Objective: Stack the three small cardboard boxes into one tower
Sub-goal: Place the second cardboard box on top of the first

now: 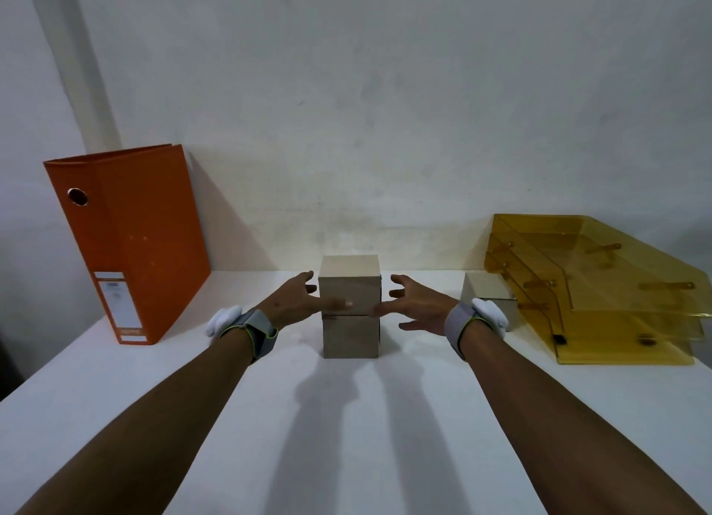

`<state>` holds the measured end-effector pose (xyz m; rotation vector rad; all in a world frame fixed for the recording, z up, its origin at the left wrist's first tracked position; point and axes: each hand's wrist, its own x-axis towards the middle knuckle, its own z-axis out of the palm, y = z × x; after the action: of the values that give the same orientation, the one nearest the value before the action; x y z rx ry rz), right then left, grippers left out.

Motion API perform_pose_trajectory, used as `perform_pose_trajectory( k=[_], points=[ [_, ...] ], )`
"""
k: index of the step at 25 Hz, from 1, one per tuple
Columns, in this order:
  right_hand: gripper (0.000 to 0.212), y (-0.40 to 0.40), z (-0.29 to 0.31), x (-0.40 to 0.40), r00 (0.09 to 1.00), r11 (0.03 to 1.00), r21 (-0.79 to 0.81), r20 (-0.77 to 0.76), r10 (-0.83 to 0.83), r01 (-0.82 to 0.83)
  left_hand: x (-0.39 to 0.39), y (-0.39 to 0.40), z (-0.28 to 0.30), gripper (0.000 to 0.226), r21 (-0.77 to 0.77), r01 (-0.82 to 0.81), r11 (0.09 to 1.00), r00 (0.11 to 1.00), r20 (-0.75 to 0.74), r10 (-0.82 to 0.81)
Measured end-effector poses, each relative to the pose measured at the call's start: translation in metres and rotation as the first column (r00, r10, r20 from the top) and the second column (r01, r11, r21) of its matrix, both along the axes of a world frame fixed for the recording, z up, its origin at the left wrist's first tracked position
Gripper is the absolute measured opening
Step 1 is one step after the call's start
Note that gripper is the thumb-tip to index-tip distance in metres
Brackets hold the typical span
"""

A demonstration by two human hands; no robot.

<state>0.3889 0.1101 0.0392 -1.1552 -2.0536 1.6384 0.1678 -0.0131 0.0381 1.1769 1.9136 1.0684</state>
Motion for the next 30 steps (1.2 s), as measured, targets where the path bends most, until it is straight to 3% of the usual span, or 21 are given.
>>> perform_pose_trajectory(
  k=[8,13,16,23,25,28,30],
  points=[
    [0.111,-0.006,-0.018,-0.002,0.996,0.918,0.394,0.082,0.016,-0.047,-0.001,-0.009,-0.018,0.091,-0.011,0.012,1.0,0.927,-0.374,-0.015],
    [0.081,-0.017,-0.026,-0.005,1.0,0.872,0.489,0.02,-0.019,0.007,0.012,-0.014,-0.023,0.051,0.058,0.002,0.998,0.916,-0.401,0.021],
    [0.066,-0.02,-0.03,-0.005,0.998,0.854,0.517,-0.007,-0.054,0.05,0.017,-0.015,-0.025,0.039,0.082,-0.017,0.997,0.908,-0.417,0.049],
    [0.057,-0.021,-0.036,-0.006,0.994,0.842,0.531,-0.021,-0.103,0.098,0.021,-0.016,-0.025,0.04,0.099,-0.048,0.994,0.916,-0.393,0.084],
    [0.064,-0.022,-0.035,-0.005,0.995,0.844,0.531,0.0,-0.096,0.081,0.021,-0.017,-0.023,0.055,0.067,-0.045,0.997,0.921,-0.384,0.068],
    [0.077,-0.02,-0.031,0.002,0.993,0.848,0.527,0.053,-0.103,0.059,0.019,-0.018,-0.012,0.094,0.001,-0.023,1.0,0.908,-0.418,0.021],
    [0.079,-0.016,-0.028,0.009,0.991,0.851,0.522,0.074,-0.111,0.056,0.016,-0.017,0.0,0.105,0.0,-0.014,1.0,0.904,-0.427,0.013]
  ],
)
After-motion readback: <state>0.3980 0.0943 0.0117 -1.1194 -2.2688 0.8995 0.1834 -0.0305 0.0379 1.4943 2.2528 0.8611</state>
